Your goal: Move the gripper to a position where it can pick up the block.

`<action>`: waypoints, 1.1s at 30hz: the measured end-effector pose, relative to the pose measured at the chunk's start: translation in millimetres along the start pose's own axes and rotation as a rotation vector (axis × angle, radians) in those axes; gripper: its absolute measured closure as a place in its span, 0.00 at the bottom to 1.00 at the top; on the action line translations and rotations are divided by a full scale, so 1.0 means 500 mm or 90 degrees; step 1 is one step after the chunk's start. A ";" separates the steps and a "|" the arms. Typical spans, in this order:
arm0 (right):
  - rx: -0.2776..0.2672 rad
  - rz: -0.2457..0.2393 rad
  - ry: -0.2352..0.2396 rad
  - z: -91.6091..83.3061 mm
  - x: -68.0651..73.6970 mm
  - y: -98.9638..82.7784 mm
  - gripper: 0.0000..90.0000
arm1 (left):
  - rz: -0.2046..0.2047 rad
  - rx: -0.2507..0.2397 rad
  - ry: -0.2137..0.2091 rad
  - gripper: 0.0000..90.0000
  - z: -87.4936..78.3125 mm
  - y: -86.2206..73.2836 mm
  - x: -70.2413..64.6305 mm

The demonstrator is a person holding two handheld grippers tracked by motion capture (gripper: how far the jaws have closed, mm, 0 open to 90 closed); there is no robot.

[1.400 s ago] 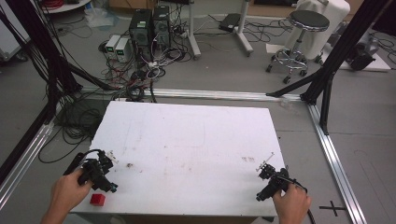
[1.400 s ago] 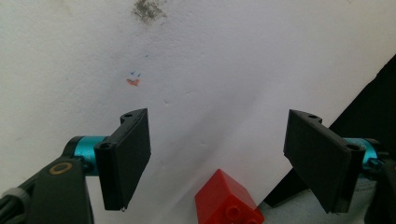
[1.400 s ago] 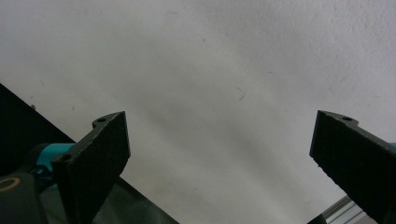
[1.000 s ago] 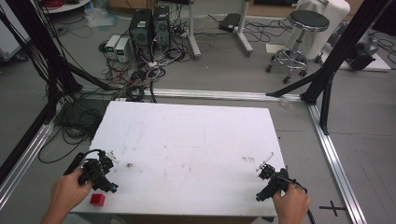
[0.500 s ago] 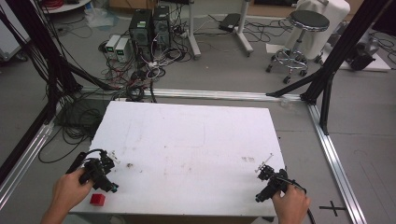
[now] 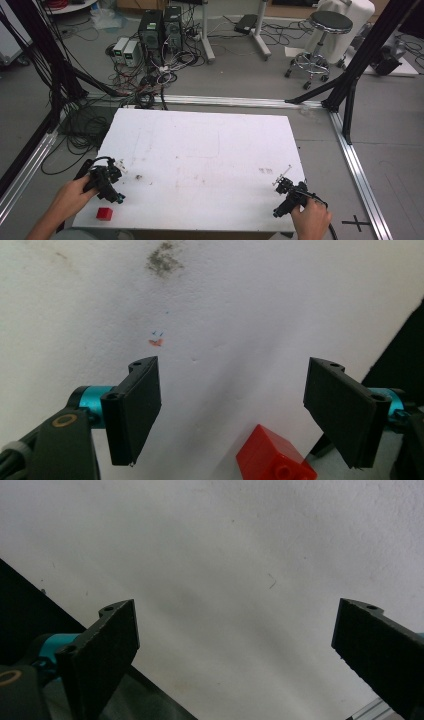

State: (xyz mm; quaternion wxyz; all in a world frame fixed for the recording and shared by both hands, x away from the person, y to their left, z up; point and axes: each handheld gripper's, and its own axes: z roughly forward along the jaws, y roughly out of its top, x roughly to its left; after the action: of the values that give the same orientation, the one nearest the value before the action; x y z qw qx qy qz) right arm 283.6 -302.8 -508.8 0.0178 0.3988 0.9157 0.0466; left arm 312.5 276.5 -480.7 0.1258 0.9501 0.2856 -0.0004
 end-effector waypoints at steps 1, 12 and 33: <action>0.001 0.004 0.002 -0.001 0.001 -0.001 0.05 | 0.000 0.000 0.000 0.26 0.000 0.000 0.000; 0.000 0.004 0.004 -0.002 -0.001 -0.003 0.05 | 0.103 0.017 -0.005 0.25 -0.006 0.006 0.004; -0.009 -0.003 0.004 -0.003 -0.001 -0.004 0.05 | 0.218 0.039 -0.029 0.26 -0.036 -0.008 0.004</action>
State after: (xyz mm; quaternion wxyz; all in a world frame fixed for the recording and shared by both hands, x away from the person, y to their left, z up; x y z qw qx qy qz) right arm 282.5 -304.5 -507.4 0.0176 0.3964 0.9163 0.0541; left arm 310.8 285.1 -464.5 0.1015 0.9879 0.1168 -0.0089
